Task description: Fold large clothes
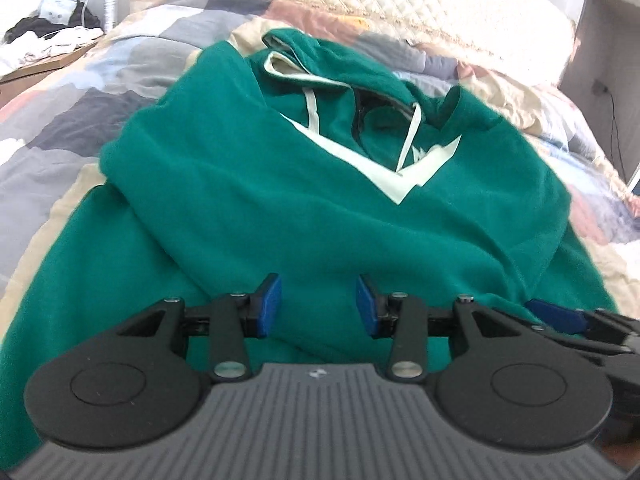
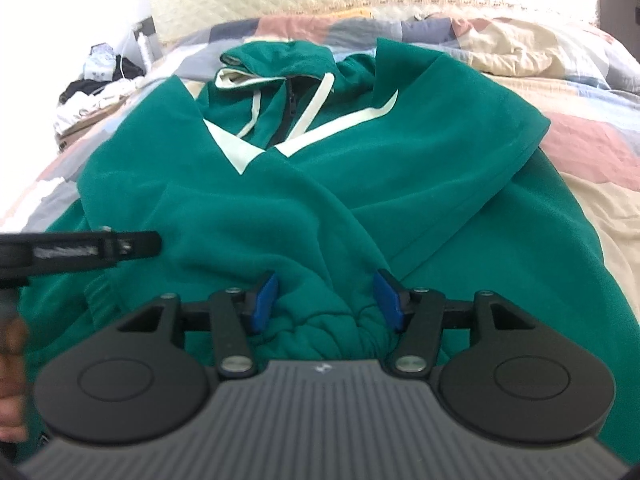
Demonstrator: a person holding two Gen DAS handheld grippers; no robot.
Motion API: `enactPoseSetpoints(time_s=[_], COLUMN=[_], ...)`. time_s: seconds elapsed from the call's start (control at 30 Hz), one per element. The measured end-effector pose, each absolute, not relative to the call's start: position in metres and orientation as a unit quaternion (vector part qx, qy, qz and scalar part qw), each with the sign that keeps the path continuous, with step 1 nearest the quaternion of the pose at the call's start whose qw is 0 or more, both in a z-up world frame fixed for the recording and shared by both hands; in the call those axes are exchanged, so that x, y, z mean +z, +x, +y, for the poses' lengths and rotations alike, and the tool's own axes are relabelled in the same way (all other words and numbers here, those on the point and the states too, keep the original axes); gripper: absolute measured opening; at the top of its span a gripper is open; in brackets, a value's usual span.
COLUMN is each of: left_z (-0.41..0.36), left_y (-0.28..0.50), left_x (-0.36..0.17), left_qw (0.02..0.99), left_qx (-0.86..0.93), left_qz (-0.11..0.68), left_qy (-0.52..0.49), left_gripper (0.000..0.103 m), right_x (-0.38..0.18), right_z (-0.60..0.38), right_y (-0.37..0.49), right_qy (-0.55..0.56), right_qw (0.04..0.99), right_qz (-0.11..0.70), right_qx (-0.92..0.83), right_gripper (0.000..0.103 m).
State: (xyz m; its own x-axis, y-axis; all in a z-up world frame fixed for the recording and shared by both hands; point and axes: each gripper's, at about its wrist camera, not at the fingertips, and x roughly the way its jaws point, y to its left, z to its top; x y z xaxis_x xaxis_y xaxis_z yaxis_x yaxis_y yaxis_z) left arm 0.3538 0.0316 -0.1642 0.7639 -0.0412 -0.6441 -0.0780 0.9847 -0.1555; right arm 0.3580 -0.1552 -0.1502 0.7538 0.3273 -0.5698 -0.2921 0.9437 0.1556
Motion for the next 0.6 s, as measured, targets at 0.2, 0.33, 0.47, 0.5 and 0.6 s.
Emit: enactPoseSetpoints(time_s=[0.2, 0.33, 0.47, 0.5, 0.6], left_z=[0.029, 0.025, 0.022, 0.021, 0.023], left_y=[0.309, 0.282, 0.267, 0.266, 0.273], left_x=[-0.129, -0.111, -0.096, -0.093, -0.08], left_qw=[0.948, 0.955, 0.958, 0.959, 0.96], left_qx=[0.008, 0.001, -0.007, -0.01, -0.017], left_qz=[0.306, 0.287, 0.277, 0.275, 0.269], left_qy=[-0.087, -0.079, -0.073, -0.071, -0.072], left_gripper=[0.047, 0.047, 0.049, 0.05, 0.053], right_x=[-0.121, -0.1, -0.083, -0.079, -0.064], right_z=[-0.171, -0.183, -0.192, -0.193, -0.195], right_y=[0.329, 0.307, 0.292, 0.293, 0.303], right_qy=[0.064, 0.074, 0.083, 0.085, 0.096], right_qw=[0.946, 0.955, 0.962, 0.963, 0.963], right_qz=[0.273, 0.24, 0.205, 0.201, 0.191], right_qx=[0.161, 0.156, 0.159, 0.162, 0.165], right_gripper=[0.055, 0.055, 0.055, 0.056, 0.056])
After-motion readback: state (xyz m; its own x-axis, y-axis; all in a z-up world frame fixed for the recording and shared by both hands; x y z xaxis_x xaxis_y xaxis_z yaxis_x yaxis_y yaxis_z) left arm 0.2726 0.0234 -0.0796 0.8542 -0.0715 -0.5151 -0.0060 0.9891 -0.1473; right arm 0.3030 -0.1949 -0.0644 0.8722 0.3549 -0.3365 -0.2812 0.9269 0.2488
